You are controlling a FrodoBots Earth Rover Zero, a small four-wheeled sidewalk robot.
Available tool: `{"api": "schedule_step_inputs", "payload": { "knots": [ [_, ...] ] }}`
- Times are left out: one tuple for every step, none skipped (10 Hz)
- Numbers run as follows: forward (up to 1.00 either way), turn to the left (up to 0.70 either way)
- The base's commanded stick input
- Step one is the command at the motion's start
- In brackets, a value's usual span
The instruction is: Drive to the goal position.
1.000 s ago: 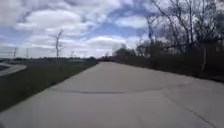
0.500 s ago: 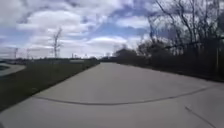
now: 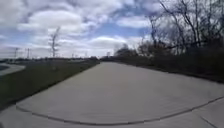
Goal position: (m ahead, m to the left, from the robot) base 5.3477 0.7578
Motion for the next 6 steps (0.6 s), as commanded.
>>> {"api": "schedule_step_inputs", "payload": {
  "knots": [
    [0.95,0.0],
    [0.96,0.0],
    [0.95,0.0],
    [0.95,0.0],
    [0.95,0.0],
    [0.95,0.0]
  ]
}}
